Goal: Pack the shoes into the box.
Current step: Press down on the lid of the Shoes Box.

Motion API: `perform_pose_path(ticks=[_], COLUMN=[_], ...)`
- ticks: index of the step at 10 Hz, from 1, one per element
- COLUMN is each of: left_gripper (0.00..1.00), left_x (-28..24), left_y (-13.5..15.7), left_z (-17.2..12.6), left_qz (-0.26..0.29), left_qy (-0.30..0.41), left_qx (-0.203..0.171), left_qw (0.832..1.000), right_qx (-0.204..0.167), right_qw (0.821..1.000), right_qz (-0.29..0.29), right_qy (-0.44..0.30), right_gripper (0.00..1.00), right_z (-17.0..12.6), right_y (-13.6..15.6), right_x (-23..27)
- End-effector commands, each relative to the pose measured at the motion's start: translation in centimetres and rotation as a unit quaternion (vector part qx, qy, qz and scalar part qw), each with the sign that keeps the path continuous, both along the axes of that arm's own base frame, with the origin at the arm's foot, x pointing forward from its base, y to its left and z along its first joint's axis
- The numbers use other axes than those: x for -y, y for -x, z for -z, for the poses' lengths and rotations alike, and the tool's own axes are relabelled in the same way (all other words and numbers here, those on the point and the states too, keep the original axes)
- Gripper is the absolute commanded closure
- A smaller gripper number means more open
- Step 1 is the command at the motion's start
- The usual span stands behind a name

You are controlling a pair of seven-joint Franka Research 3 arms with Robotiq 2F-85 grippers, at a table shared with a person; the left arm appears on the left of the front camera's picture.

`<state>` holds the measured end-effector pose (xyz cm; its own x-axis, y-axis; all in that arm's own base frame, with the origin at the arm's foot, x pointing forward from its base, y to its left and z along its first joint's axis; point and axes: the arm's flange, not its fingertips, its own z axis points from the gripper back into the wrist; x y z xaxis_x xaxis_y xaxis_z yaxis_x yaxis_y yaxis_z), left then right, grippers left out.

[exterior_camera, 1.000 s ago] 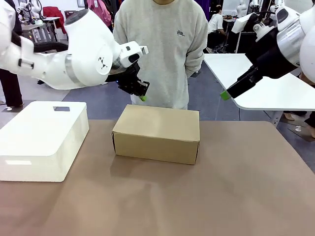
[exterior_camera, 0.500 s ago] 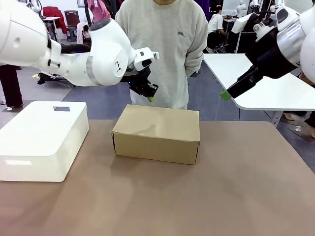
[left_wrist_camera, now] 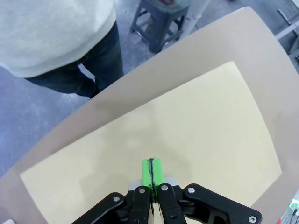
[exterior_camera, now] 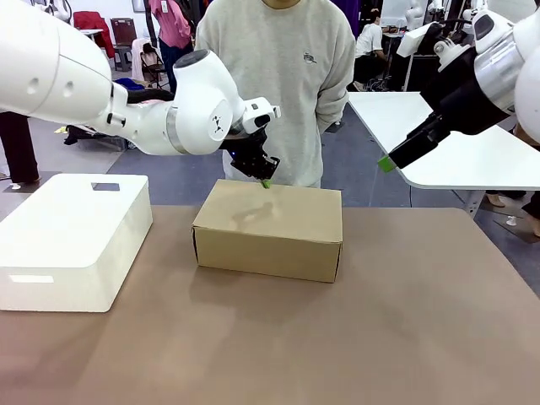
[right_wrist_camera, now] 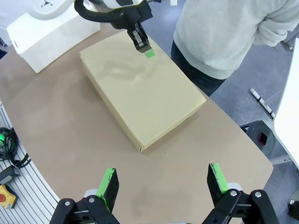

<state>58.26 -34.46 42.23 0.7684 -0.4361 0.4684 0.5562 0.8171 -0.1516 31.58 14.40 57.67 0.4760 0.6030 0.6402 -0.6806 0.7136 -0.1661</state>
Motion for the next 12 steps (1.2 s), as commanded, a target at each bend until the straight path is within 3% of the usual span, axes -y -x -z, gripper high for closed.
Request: perform_pose_path(ticks=[1, 4, 8, 11, 12], left_gripper=[1.0, 1.0, 1.0, 1.0, 1.0], left_x=[0.4, 0.1, -0.7, -1.5, -0.3], left_y=[-0.7, -1.1, 0.6, 1.5, 0.3], left_z=[0.7, 2.4, -2.8, -4.7, -4.6], left_qz=[-0.013, -0.021, -0.031, -0.041, -0.023], left_qy=[0.0, -0.007, -0.003, -0.004, 0.007], left_qx=[-0.022, -0.038, 0.014, 0.014, 0.021], left_qw=[1.0, 0.999, 0.999, 0.999, 0.999], right_qx=[0.003, 0.003, 0.003, 0.003, 0.003], right_qw=[1.0, 1.0, 1.0, 1.0, 1.0], right_qz=[0.01, 0.01, 0.01, 0.01, 0.01], right_qy=[-0.005, -0.005, -0.005, -0.005, -0.005], right_gripper=[0.0, 0.0, 0.0, 0.0, 0.0], right_z=[-0.3, -0.3, -0.3, -0.3, -0.3], right_y=[-0.3, -0.3, -0.3, -0.3, -0.3], right_x=[-0.3, -0.3, -0.3, -0.3, -0.3])
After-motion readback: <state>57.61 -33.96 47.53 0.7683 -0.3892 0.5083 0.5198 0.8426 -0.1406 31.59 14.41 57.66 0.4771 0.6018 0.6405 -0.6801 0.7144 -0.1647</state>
